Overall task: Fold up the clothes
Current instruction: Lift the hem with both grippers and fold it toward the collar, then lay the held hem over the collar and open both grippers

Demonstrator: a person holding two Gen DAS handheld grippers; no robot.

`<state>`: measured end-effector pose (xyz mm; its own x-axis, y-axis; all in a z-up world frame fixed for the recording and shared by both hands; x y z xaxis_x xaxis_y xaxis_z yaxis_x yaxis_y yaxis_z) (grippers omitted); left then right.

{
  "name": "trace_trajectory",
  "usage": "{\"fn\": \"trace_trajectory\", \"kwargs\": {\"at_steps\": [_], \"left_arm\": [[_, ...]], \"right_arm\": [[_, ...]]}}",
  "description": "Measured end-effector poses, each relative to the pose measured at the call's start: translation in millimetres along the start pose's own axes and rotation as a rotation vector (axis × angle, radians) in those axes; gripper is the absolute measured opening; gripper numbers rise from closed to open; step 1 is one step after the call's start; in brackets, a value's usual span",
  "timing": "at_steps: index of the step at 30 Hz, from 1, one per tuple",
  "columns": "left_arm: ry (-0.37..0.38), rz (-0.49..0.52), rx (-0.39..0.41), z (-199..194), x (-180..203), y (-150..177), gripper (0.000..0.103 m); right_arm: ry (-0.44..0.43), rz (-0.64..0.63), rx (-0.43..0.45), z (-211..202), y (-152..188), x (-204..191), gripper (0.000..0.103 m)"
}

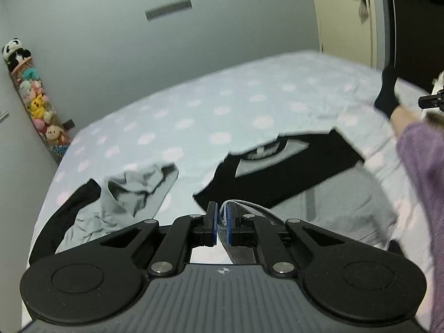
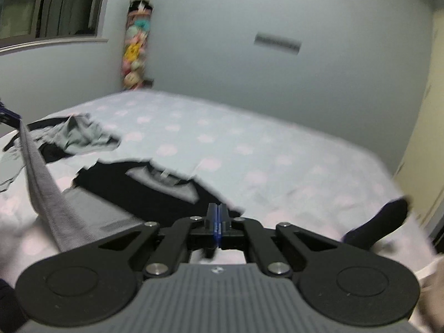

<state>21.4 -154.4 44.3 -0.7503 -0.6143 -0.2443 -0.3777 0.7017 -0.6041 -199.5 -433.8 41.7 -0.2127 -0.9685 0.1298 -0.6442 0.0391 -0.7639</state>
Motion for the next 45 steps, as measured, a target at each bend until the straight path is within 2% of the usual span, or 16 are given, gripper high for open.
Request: {"fn": "trace_trajectory", "kwargs": {"at_steps": [5, 9, 11, 13, 15, 17, 22, 26, 28, 34, 38, 45], "left_arm": [[0.006, -0.027, -0.067, 34, -6, 11, 0.005], [0.008, -0.052, -0.112, 49, -15, 19, 0.005], [0.015, -0.064, -0.127, 54, -19, 22, 0.005], [0.024, -0.067, -0.136, 57, -20, 24, 0.005], [0.033, -0.068, -0.144, 60, -21, 26, 0.005], [0.043, -0.071, -0.152, 63, -21, 28, 0.005], [0.060, -0.087, -0.169, 71, -22, 34, 0.005], [0.064, -0.101, -0.177, 74, -24, 39, 0.005], [0.065, -0.109, -0.176, 73, -26, 41, 0.005], [0.052, -0.125, -0.160, 64, -31, 45, 0.005], [0.032, -0.140, -0.150, 56, -36, 48, 0.005], [0.002, -0.167, -0.108, 38, -45, 52, 0.005]], "right_arm": [[-0.156, -0.109, -0.163, 47, 38, -37, 0.007], [-0.236, -0.313, -0.248, 69, 64, -75, 0.010], [-0.242, -0.481, -0.264, 70, 76, -98, 0.014], [-0.253, -0.655, -0.252, 70, 87, -118, 0.031], [-0.276, -0.795, -0.239, 66, 98, -135, 0.035], [-0.290, -0.874, -0.241, 68, 104, -146, 0.035], [-0.276, -0.958, -0.257, 82, 113, -157, 0.035], [-0.257, -0.968, -0.272, 94, 114, -158, 0.034], [-0.250, -0.954, -0.289, 98, 113, -158, 0.023], [-0.216, -0.871, -0.264, 86, 101, -148, 0.017], [-0.197, -0.738, -0.248, 71, 87, -129, 0.016], [-0.135, -0.430, -0.196, 46, 54, -83, 0.012]]}}
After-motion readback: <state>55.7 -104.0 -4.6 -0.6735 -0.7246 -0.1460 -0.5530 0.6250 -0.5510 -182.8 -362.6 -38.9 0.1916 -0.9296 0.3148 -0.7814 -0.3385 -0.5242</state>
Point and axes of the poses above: each gripper's, at about its wrist camera, not at the fingertips, and z roughly the way its jaws point, x to its right, y to its underside, the point moved 4 cm from there along z, roughly the way its jaws point, and after that the axes turned 9 degrees about -x, right-handed, at the moved point
